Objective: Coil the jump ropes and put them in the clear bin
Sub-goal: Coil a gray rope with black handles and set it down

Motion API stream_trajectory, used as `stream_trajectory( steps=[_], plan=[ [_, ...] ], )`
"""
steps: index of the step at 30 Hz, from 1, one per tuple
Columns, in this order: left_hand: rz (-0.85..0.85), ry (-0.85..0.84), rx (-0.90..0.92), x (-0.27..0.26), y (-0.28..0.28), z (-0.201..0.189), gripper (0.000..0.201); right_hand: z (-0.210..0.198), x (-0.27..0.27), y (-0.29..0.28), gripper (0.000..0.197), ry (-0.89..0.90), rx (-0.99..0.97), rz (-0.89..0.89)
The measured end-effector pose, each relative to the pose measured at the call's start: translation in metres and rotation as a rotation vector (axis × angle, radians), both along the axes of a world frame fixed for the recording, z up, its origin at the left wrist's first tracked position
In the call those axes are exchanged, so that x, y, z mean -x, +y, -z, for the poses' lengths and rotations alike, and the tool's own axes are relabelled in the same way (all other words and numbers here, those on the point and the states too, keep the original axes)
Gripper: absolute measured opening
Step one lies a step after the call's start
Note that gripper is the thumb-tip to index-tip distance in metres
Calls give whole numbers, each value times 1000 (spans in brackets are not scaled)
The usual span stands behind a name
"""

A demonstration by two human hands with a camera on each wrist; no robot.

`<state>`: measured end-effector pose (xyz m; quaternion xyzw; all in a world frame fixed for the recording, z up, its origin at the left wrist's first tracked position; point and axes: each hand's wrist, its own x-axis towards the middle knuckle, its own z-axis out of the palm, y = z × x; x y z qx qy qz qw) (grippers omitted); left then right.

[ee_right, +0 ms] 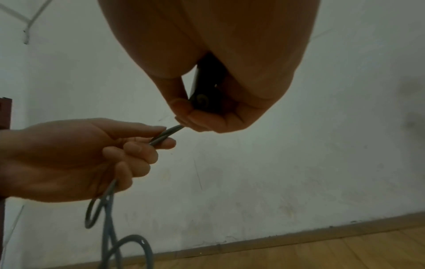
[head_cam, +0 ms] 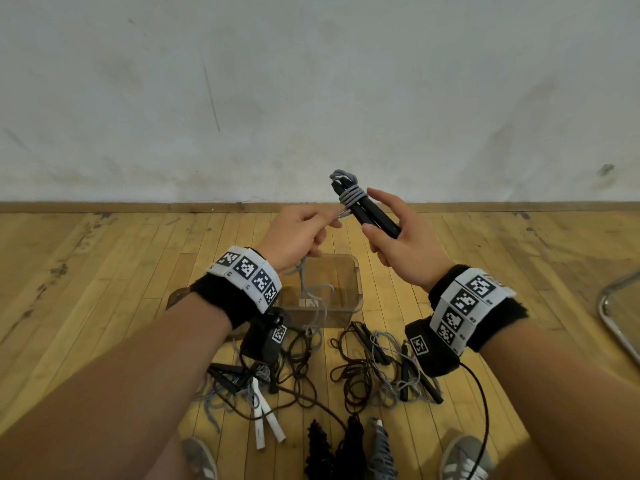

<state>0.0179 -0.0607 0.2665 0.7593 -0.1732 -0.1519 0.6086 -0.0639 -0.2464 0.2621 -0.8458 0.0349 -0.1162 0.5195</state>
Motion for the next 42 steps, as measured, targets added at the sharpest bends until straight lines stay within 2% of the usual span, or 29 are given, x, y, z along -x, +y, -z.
stream_trajectory(
  steps=[4,9,13,18,22,28,30,32,34,37,39,42],
  plan=[
    [36,55,-47,0,-1,2,25,9,-2,-6,56,-5,197,71],
    [-98,54,110,15,-13,0,19,11,-4,-4,54,-31,391,129],
    [-156,120,182,24,-23,-1,15,11,-1,0,57,-9,524,142],
    [-168,170,230,24,-24,-5,22,13,0,13,56,-11,657,128],
    [-235,145,252,24,-22,-4,30,14,4,21,56,-80,585,36],
    [-383,102,289,21,-19,-5,38,14,5,25,69,-176,493,-58],
    [-365,100,311,19,-19,-6,36,11,6,23,74,-179,343,-33],
    [-317,93,325,19,-19,-7,32,6,6,21,77,-110,116,-29],
    [-266,82,333,19,-18,-7,29,-2,8,22,71,-14,-116,-80],
    [-217,72,313,18,-18,-4,31,-11,12,23,54,112,-331,-163],
    [-190,62,306,18,-18,-3,34,-9,12,21,50,115,-351,-179],
    [-148,35,274,19,-17,-6,32,-6,9,16,48,3,-233,-156]
  ],
)
